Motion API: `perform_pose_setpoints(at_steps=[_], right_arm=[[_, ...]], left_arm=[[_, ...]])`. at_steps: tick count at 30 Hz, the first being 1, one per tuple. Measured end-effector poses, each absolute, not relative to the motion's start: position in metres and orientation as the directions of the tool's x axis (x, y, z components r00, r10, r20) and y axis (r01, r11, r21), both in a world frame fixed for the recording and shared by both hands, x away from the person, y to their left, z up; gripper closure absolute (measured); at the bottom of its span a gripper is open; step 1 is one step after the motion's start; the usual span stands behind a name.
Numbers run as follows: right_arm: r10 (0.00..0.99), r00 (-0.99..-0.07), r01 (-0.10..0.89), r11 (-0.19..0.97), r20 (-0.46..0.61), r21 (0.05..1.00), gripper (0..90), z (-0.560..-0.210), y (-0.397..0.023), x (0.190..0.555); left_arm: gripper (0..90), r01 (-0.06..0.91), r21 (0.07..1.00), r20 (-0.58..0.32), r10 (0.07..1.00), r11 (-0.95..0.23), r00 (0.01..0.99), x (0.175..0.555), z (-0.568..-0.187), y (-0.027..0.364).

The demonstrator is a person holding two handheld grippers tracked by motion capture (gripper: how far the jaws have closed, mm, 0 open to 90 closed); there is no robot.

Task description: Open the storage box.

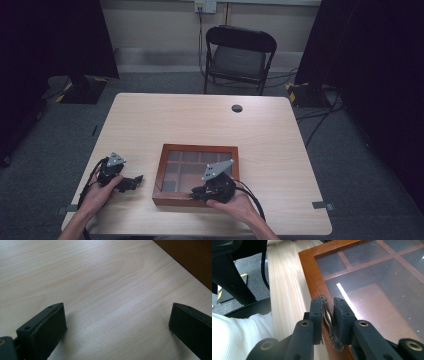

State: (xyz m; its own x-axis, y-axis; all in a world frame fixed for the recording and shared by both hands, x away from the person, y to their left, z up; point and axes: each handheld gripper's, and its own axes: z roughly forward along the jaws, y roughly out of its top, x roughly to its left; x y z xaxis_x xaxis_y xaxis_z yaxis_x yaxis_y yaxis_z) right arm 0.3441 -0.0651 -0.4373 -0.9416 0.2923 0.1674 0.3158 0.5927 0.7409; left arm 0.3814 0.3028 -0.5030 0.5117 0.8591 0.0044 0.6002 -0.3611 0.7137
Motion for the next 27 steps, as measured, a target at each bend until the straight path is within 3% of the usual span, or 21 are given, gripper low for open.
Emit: perform_pose_setpoints(at_steps=[27], right_arm=[[0.273, -0.952, 0.287, 0.63, 0.141, 0.721, 82.6, -0.4325, -0.0649, 0.344]], left_arm=[[0.5, 0.6, 0.714, 0.004, 0.859, -0.361, 0.512, 0.3814, -0.503, 0.3028]])
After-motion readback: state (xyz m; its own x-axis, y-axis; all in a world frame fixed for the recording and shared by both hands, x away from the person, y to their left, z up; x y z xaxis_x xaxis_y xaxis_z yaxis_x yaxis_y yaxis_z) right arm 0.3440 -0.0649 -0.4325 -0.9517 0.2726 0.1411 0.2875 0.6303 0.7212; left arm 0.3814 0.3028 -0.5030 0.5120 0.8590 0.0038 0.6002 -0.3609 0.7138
